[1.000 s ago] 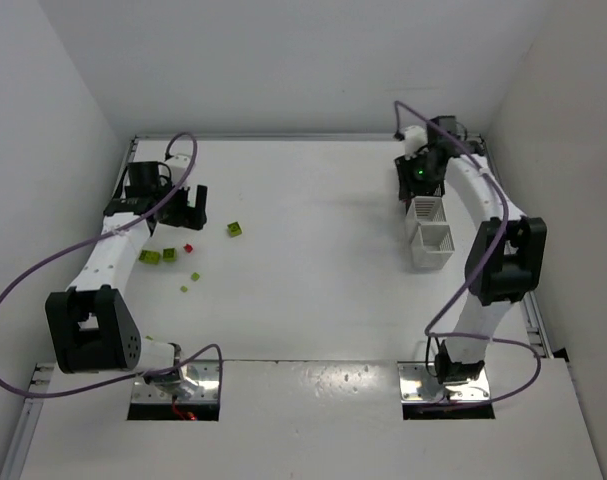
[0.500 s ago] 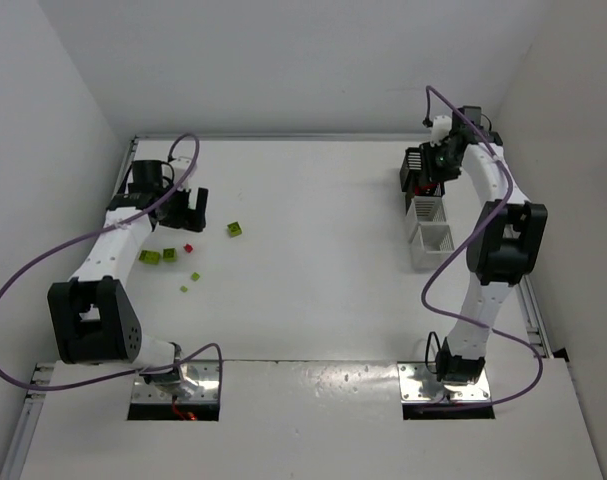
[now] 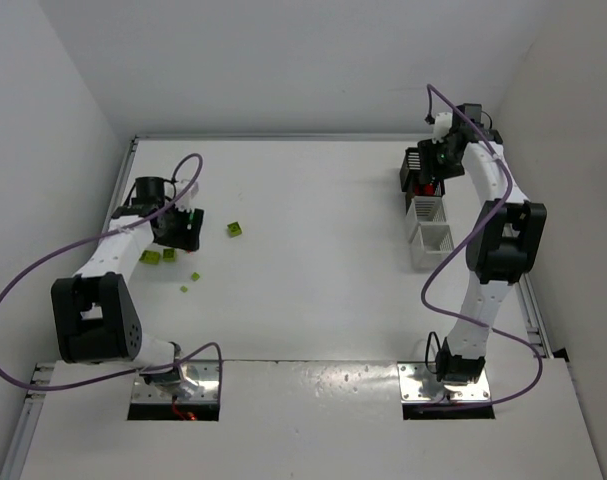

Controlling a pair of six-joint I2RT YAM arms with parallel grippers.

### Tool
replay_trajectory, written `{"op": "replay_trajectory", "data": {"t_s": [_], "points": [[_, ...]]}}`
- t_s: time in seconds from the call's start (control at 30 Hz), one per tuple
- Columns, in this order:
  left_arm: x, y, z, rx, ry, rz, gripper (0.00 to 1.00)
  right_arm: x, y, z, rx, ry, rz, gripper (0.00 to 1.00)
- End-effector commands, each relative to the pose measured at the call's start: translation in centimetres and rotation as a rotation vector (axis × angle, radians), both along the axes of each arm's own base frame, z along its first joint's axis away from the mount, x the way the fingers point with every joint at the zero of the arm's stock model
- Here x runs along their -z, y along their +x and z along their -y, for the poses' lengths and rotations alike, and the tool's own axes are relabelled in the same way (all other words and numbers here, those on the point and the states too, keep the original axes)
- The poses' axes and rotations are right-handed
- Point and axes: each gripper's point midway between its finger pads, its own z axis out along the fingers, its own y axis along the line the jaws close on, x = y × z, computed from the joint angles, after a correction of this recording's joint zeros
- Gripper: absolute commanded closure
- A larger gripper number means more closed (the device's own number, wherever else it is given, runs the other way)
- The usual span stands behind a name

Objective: Sort the legos into containers by color

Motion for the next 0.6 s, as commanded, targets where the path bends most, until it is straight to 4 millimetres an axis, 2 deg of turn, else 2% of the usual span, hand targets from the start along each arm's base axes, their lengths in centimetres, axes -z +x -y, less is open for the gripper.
{"op": "replay_trajectory", "data": {"t_s": [0.0, 0.07, 0.13, 0.23, 0.27, 0.3, 0.43, 0.47, 0.53, 0.57], "points": [[0.9, -0.9, -1.1, -0.011, 0.014, -0.035, 0.27, -4.2, 1.3, -0.1, 0.014, -0.02, 0.117, 0.43], [1.9, -1.0, -1.3, -0.016, 0.019, -0.068, 0.3, -4.6, 1.1, -0.8, -0.002, -0.011, 0.125, 0.43], [2.7, -1.1, -1.3, -0.016, 0.016, -0.097, 0.32, -5.9, 1.0, -1.3, -0.02, 0.01, 0.152, 0.42], [3.3, -0.2, -1.5, -0.03, 0.003, -0.09, 0.37, -6.7, 0.1, -2.7, -0.05, 0.052, 0.157, 0.42], [4.3, -0.4, -1.5, -0.03, -0.002, -0.121, 0.37, -6.6, -0.2, -2.9, -0.055, 0.06, 0.154, 0.42], [3.9, 0.6, -1.4, -0.026, -0.007, -0.103, 0.39, -6.7, -0.2, -3.2, -0.065, 0.072, 0.155, 0.42], [4.8, 2.0, -1.5, -0.013, -0.014, -0.125, 0.44, -7.1, -1.6, -4.7, -0.12, 0.117, 0.144, 0.42], [4.9, 2.2, -1.6, -0.004, -0.009, -0.127, 0.44, -6.6, -2.1, -5.0, -0.137, 0.125, 0.124, 0.42], [5.2, 2.7, -1.7, -0.004, -0.01, -0.133, 0.45, -7.5, -2.9, -5.9, -0.179, 0.164, 0.136, 0.42], [5.5, 2.7, -1.7, -0.004, -0.011, -0.142, 0.47, -7.0, -3.2, -6.2, -0.188, 0.18, 0.122, 0.42]]}}
